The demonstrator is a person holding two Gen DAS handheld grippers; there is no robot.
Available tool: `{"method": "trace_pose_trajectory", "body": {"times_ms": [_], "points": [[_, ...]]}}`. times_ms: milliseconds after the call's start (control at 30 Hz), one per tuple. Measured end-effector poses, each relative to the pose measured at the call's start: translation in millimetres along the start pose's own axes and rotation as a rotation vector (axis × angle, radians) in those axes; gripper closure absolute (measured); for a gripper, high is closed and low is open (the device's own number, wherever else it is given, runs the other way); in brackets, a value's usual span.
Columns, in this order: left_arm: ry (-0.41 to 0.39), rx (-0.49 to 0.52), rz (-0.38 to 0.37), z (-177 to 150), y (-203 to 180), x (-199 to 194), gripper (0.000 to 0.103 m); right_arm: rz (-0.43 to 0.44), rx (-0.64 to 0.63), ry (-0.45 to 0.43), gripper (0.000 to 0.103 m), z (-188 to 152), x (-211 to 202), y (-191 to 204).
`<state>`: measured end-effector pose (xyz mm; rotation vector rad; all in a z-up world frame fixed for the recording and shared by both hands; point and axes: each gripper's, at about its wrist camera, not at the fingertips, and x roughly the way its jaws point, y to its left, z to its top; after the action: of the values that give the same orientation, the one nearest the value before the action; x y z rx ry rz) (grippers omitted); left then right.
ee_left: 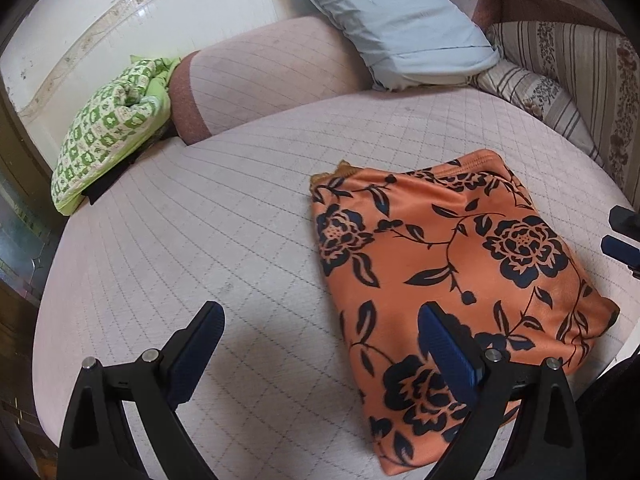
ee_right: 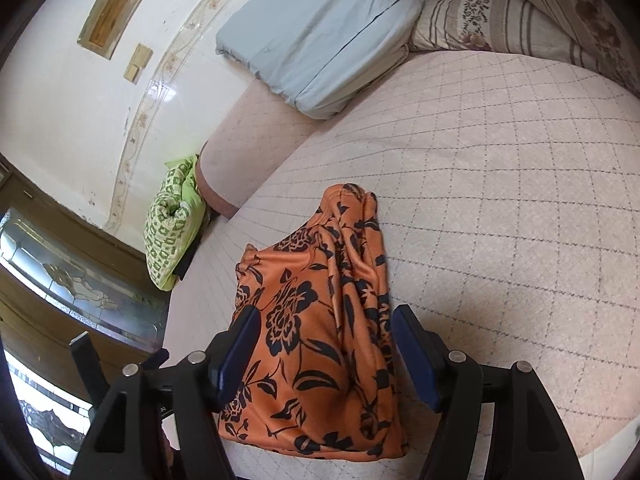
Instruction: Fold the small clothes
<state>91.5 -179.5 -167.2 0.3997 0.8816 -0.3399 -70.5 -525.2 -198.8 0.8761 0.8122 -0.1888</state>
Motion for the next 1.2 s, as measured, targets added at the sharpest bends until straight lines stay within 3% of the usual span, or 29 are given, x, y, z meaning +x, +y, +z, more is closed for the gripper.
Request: {"method": "trace_pose_trajectory", "body": {"times_ms": [67, 100, 367, 633, 833, 1033, 1067, 1200], "points": [[0.013, -0.001, -0.014, 2.1, -2.6, 4.1, 0.005, -0.001, -0.006, 0.002, 0.031, 0.4, -0.4, -1.6], [0.011, 0.009, 0.039, 3.3, -3.2, 6.9, 0.005, 0.000, -0.012, 0.008, 0.031, 0.3, 0.2, -1.9], [0.088, -0.117, -0.116, 14.8, 12.7, 31.7, 0.005, 0.038, 0.029, 0.089, 0.029, 1.1, 11.1, -14.9], [0.114, -0.129, -0.179, 5.7, 10.4, 43.7, 0.005, 0.040, 0.149, 0.154, 0.028, 11.5, 28.5, -40.1], [0.111, -0.134, -0.171, 1.8, 11.1, 43.1, 0.005, 0.027, 0.115, 0.202, 0.028, 8.1, 42.0, -33.3], [0.074, -0.120, -0.140, 6.2, 14.4, 31.7, 0.005, 0.028, 0.069, 0.205, 0.028, 4.9, 46.4, -21.0], [0.070, -0.106, -0.102, 6.9, 14.7, 29.8, 0.005, 0.031, 0.066, 0.211, 0.028, 4.1, 47.1, -19.7], [0.061, -0.103, -0.099, 8.9, 14.6, 24.9, 0.005, 0.050, 0.059, 0.211, 0.028, 3.4, 47.5, -15.6]]}}
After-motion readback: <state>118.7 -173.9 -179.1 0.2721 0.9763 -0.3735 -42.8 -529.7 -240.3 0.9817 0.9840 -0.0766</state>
